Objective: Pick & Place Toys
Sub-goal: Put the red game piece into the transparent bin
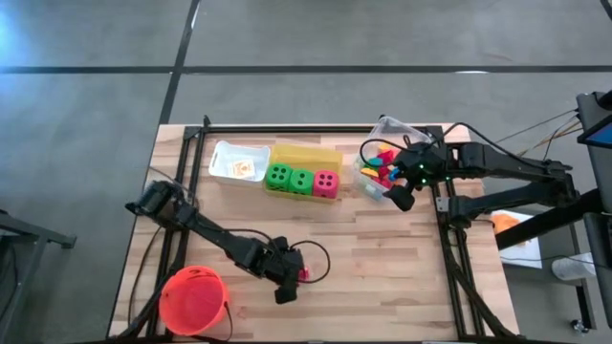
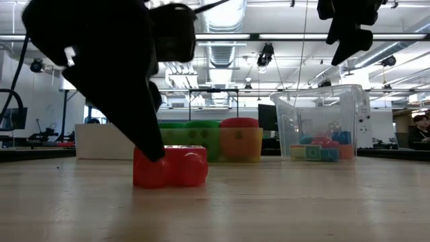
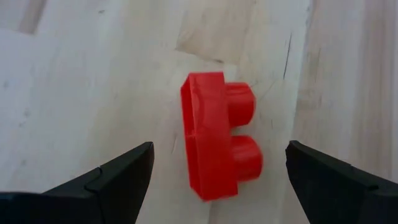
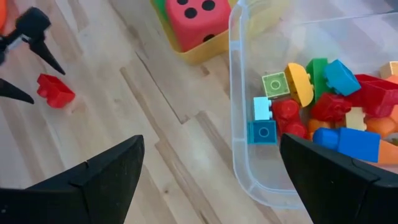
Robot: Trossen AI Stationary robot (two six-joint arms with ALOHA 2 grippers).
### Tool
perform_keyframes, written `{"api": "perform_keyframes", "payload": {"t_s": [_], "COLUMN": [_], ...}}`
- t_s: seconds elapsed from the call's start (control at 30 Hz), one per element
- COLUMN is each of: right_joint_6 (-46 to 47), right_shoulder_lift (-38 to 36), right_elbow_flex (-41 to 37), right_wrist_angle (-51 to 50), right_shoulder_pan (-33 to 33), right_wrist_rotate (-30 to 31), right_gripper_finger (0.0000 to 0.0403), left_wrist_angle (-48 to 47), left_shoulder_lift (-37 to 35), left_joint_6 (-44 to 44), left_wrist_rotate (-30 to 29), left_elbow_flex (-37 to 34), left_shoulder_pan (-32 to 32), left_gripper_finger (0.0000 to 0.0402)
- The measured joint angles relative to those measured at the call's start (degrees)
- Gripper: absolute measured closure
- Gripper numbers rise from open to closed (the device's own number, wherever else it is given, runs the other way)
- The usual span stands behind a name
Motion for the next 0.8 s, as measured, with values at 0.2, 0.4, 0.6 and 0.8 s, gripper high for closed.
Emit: {"api": "perform_keyframes", "payload": {"t_s": [0.2,0.4,0.6,0.8], "right_joint_6": [0.0,0.0,0.2,0.9], "right_shoulder_lift": [-0.4,-0.7,-0.9,-1.0], "right_elbow_flex": [0.0,0.0,0.0,0.0], "right_wrist_angle": [0.0,-0.1,-0.2,-0.1], "right_shoulder_pan": [0.0,0.0,0.0,0.0], "right_wrist_rotate": [0.0,0.0,0.0,-0.1], "right_gripper_finger": [0.0033,0.0033,0.0033,0.0033], "left_wrist_angle": [0.7,-2.6,-4.2,-4.9], "left_shoulder_lift": [4.0,6.6,6.6,6.5], "left_joint_6": [0.6,2.7,2.8,1.5], "left_wrist_rotate": [0.9,0.5,0.2,0.4], "left_elbow_flex": [3.0,6.3,6.1,6.1], "left_shoulder_pan": [0.0,0.0,0.1,0.1], "left_gripper_finger": [0.0051,0.0064,0.0164,0.0254]}}
